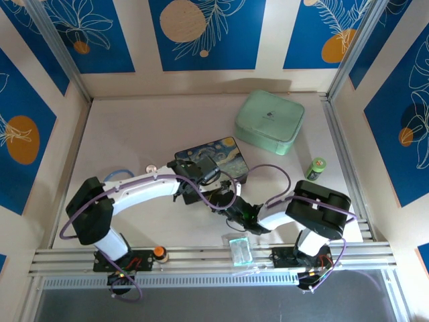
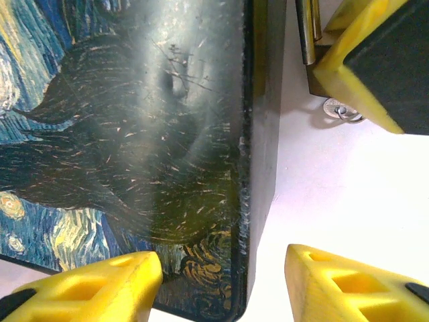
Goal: Unlock a padlock with a key
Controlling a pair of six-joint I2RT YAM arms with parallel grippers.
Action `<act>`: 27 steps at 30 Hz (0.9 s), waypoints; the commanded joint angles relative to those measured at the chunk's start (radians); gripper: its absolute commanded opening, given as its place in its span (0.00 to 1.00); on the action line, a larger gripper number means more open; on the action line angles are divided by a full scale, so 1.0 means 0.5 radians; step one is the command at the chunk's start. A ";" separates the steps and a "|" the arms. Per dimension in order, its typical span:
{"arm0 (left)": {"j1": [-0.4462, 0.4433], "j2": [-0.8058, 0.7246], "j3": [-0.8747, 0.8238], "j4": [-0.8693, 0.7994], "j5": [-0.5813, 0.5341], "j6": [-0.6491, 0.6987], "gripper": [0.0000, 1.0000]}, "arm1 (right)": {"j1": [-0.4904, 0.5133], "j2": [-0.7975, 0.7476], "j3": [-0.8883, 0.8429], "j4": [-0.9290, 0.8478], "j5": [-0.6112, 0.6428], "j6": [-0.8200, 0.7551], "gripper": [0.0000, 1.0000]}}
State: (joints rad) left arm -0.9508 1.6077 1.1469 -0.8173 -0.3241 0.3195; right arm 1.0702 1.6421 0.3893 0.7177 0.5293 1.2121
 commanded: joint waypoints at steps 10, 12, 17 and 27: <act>-0.004 0.197 -0.091 -0.116 0.128 0.002 0.54 | -0.159 0.522 -0.263 0.963 -0.276 0.350 0.03; -0.006 0.196 -0.094 -0.117 0.121 0.007 0.54 | -0.176 0.587 -0.280 1.068 -0.282 0.398 0.03; -0.008 0.204 -0.103 -0.125 0.117 0.010 0.54 | -0.228 0.679 -0.325 1.307 -0.298 0.456 0.03; -0.015 0.215 -0.100 -0.138 0.090 0.011 0.54 | -0.325 0.493 -0.377 1.203 -0.297 0.417 0.02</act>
State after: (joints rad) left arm -0.9657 1.6318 1.1587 -0.8303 -0.3687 0.3202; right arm 0.9348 1.9007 0.2314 1.4292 0.3397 1.4071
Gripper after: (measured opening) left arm 0.542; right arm 0.119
